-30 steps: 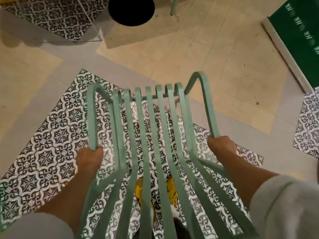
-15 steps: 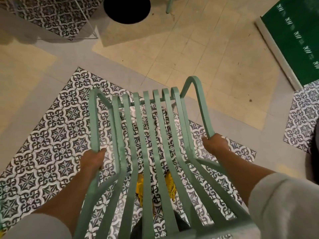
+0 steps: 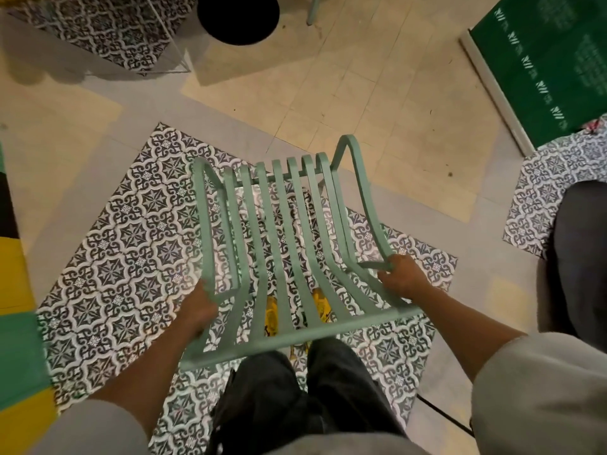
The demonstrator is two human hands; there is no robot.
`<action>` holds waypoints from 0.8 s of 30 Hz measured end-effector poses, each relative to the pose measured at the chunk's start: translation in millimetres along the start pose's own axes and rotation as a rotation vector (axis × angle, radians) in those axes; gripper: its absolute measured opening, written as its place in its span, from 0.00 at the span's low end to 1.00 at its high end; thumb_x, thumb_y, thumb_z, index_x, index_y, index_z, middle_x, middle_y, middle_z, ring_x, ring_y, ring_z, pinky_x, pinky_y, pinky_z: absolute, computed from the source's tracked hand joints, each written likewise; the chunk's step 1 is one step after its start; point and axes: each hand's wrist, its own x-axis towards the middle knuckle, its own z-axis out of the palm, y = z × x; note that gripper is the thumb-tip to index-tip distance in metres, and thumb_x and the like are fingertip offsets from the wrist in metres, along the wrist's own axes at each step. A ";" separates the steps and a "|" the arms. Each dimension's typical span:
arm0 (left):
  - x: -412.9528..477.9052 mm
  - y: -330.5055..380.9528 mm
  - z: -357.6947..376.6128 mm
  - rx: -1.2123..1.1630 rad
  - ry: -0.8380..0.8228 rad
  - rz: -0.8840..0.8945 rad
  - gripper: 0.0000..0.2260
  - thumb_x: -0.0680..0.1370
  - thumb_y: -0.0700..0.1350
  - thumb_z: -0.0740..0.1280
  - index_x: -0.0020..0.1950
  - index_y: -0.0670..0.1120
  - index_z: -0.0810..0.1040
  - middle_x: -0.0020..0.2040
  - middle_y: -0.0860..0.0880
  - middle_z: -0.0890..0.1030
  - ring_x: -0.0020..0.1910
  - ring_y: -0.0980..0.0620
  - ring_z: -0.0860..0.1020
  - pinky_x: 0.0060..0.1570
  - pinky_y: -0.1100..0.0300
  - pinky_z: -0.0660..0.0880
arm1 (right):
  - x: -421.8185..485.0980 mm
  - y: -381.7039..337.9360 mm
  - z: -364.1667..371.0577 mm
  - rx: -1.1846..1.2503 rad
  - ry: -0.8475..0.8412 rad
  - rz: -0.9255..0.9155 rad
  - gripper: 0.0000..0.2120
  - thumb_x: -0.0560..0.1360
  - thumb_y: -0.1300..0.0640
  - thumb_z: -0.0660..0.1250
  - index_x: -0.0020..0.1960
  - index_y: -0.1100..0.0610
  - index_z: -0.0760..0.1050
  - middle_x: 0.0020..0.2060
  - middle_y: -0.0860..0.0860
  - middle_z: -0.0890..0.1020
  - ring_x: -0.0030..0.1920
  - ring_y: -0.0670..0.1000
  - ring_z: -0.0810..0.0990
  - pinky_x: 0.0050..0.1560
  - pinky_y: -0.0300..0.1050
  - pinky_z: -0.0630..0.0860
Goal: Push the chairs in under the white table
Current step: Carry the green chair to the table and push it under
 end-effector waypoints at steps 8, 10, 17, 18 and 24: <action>-59.4 7.7 -5.2 0.234 -0.062 0.191 0.18 0.84 0.44 0.67 0.74 0.45 0.78 0.77 0.41 0.73 0.74 0.42 0.74 0.71 0.53 0.70 | -67.9 -9.7 -0.2 -0.183 0.052 -0.055 0.21 0.86 0.42 0.58 0.58 0.54 0.84 0.46 0.53 0.87 0.45 0.54 0.86 0.55 0.52 0.85; -81.4 11.8 2.8 0.232 -0.027 0.267 0.13 0.85 0.50 0.65 0.67 0.48 0.82 0.74 0.44 0.77 0.73 0.43 0.75 0.71 0.53 0.70 | -80.1 -6.9 7.1 -0.234 0.077 -0.101 0.27 0.87 0.38 0.53 0.51 0.54 0.83 0.40 0.51 0.84 0.40 0.51 0.85 0.52 0.52 0.85; -137.8 33.5 49.4 0.428 0.105 0.309 0.45 0.69 0.86 0.47 0.64 0.57 0.82 0.62 0.52 0.85 0.60 0.48 0.83 0.65 0.44 0.76 | -95.7 18.5 32.1 -0.334 0.254 -0.447 0.47 0.78 0.20 0.39 0.58 0.52 0.84 0.53 0.52 0.86 0.52 0.53 0.84 0.56 0.52 0.81; -140.8 34.5 53.7 0.480 0.118 0.315 0.48 0.66 0.88 0.48 0.68 0.57 0.81 0.65 0.52 0.84 0.62 0.48 0.83 0.66 0.42 0.76 | -94.9 22.6 33.1 -0.346 0.262 -0.474 0.48 0.76 0.17 0.41 0.62 0.51 0.82 0.56 0.52 0.86 0.54 0.54 0.84 0.59 0.54 0.81; -154.8 41.2 60.1 0.624 0.211 0.293 0.33 0.72 0.75 0.69 0.72 0.60 0.78 0.62 0.53 0.86 0.61 0.50 0.84 0.61 0.52 0.80 | -88.8 37.1 25.6 -0.455 0.266 -0.655 0.41 0.76 0.18 0.48 0.70 0.46 0.76 0.55 0.51 0.87 0.52 0.53 0.86 0.59 0.52 0.82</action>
